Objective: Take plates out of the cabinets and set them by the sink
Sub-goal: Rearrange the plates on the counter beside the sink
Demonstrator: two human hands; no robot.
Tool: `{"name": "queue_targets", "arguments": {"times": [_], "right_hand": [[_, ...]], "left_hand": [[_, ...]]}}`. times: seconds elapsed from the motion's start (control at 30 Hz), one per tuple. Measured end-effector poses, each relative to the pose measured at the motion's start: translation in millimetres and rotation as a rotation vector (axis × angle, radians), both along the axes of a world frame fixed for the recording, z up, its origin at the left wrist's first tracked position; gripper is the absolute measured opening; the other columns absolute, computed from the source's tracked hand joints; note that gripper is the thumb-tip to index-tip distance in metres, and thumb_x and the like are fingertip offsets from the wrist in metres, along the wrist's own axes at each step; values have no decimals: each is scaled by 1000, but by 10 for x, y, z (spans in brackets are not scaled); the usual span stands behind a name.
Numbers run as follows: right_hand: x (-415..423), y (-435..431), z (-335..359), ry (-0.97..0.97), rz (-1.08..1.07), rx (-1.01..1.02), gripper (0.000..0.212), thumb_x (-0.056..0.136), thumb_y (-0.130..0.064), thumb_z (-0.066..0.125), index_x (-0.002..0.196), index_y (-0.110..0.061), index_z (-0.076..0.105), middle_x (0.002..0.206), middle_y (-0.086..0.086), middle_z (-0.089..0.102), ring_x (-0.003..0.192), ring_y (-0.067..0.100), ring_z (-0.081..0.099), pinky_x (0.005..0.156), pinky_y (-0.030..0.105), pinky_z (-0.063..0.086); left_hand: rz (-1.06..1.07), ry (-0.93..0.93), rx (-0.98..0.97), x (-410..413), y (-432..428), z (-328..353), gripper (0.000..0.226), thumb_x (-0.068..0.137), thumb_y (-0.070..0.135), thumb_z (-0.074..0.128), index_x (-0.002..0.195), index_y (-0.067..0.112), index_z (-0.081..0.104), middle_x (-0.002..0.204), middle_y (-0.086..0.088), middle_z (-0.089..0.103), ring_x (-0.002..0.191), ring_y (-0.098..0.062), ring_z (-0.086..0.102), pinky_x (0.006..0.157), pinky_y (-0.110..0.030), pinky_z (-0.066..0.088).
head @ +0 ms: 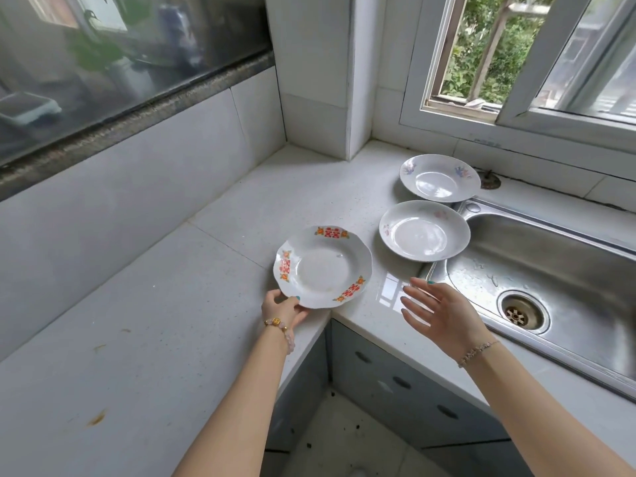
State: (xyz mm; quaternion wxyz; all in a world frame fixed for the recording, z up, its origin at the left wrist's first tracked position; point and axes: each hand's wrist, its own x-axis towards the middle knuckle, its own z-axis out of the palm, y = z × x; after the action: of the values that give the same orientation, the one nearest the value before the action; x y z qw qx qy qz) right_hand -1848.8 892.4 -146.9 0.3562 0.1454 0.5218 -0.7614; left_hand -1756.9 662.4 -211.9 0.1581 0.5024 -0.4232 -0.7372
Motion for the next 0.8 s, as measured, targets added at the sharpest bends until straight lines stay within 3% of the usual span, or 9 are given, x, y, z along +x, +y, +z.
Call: {"name": "queue_targets", "arguments": {"times": [0.2,0.53,0.7,0.8], "right_hand": [[7,75,33,12,-11,-19,26,95,-21,46,109,-8,63,105,10,67,97,25,64,78,37,52],[6,-52,93,36,-12,-56,23,94,-18,45,106,-9,63,104,10,67,96,26,64,74,37,52],[-12,-240,144,36,19,-83,22,95,-16,45,103,-8,64,101,10,67,94,25,64,75,38,52],[-63,-393,155,30,74,-104,24,94,-16,44,105,-7,64,102,10,67,96,26,64,80,39,52]], "left_hand": [[47,24,-15,-33,28,77,43,82,-14,53,120,5,47,107,-17,58,80,-26,63,80,-42,55],[92,51,-16,107,-125,242,41,83,-13,52,122,-4,49,108,-20,61,73,-23,64,75,-39,54],[127,81,-26,162,-300,388,38,83,-13,53,120,-6,50,96,-15,63,77,-25,64,79,-41,53],[177,94,-23,140,-412,456,39,83,-15,52,121,-9,50,104,-20,62,86,-32,63,78,-43,53]]}}
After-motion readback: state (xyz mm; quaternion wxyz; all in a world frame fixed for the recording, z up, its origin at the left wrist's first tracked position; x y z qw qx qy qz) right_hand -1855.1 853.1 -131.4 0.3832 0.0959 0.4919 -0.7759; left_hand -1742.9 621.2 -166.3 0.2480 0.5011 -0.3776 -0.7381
